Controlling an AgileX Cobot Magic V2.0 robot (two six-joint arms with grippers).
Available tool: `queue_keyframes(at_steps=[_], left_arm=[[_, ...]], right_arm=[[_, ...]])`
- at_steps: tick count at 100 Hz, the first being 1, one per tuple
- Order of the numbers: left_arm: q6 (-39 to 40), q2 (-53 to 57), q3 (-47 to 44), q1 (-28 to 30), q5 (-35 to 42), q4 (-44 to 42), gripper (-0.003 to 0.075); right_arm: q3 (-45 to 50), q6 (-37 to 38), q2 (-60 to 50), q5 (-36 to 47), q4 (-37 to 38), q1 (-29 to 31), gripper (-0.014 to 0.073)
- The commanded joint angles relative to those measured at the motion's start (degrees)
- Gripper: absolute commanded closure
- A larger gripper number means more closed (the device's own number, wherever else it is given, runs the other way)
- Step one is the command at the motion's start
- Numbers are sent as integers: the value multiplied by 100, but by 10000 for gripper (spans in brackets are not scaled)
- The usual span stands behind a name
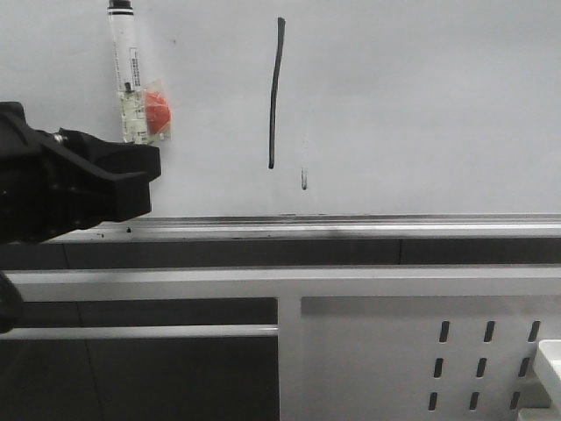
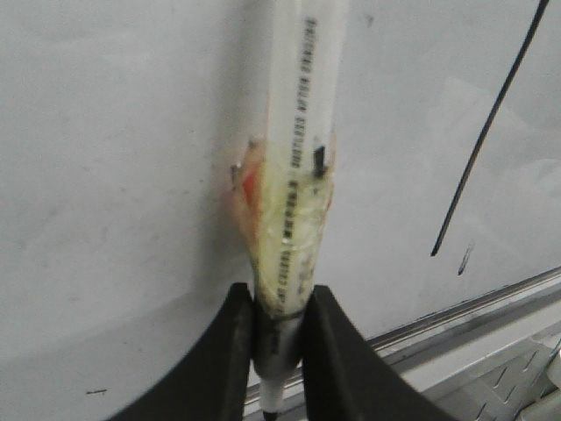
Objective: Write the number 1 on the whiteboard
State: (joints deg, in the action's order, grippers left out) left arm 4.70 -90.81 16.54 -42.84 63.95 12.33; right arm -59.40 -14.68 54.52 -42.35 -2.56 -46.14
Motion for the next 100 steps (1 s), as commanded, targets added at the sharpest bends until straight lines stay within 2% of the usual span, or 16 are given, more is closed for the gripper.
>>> queue_keyframes(at_steps=[1, 69, 76, 93, 100], left_arm=[[31, 134, 191, 75, 1407, 208, 740], [31, 134, 191, 75, 1393, 65, 732], [31, 134, 191, 75, 1393, 40, 684], [31, 134, 191, 75, 1393, 28, 463], [31, 134, 191, 75, 1393, 28, 416]], right_arm=[[-128, -9, -39, 427, 57, -1, 663], [-128, -9, -39, 427, 66, -1, 663], [-128, -9, -39, 427, 66, -1, 663], [-128, -9, -39, 427, 66, -1, 663], [-128, -9, -39, 427, 66, -1, 663]])
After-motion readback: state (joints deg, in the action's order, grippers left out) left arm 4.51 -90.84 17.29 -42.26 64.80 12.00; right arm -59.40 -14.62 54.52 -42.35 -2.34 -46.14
